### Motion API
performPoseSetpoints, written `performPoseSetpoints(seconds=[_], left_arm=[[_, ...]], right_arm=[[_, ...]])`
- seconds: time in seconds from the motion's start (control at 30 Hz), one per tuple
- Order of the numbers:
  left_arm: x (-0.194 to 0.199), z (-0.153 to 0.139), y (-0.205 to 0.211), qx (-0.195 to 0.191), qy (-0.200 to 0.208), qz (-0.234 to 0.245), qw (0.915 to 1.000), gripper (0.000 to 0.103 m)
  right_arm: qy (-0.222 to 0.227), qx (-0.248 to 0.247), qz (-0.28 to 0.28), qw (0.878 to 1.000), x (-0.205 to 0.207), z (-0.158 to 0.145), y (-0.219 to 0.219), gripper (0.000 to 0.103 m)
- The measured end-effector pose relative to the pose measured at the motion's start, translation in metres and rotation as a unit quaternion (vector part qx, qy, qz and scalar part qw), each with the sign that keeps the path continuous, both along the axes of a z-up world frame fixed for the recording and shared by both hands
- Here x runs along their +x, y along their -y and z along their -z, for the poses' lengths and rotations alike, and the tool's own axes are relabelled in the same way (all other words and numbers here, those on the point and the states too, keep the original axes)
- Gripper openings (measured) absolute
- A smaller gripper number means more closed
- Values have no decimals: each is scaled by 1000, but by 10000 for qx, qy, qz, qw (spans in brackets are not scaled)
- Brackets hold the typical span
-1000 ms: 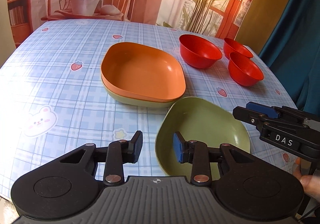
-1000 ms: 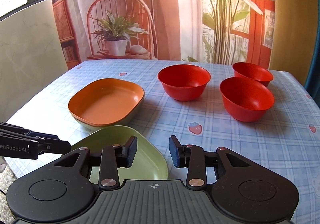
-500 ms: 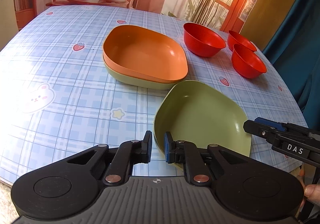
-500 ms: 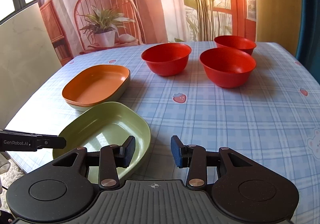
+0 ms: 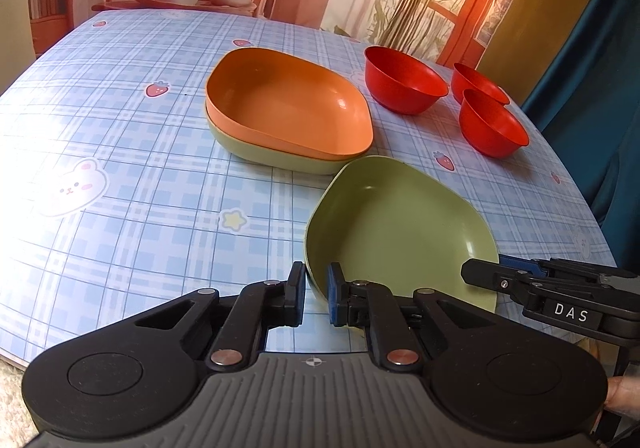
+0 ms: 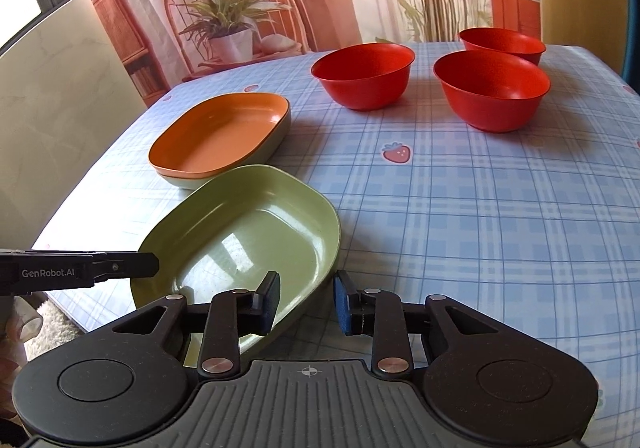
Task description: Organize plates and bowls
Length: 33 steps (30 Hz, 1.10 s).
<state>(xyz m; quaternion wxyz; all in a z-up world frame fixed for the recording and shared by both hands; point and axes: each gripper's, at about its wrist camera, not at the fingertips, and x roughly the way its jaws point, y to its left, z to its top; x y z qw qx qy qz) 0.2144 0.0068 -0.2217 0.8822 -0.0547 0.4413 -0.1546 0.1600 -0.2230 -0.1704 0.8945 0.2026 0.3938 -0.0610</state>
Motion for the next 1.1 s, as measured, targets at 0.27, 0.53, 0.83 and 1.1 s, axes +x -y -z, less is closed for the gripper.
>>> performPoseSetpoints(seconds=[0.27, 0.53, 0.83, 1.1], left_arm=[[-4, -6, 3, -7, 227, 153, 9996, 13], [-5, -13, 8, -11, 438, 391, 9983, 14], [1, -14, 2, -158, 474, 356, 9981, 14], [26, -31, -11, -369, 675, 180, 9969, 15]], right_arm=[[157, -266, 63, 9995, -1, -7, 1, 23], [255, -402, 179, 9987, 3, -17, 7, 23], [256, -455, 160, 9985, 13, -19, 9, 22], [422, -647, -14, 9970, 53, -39, 18, 22]])
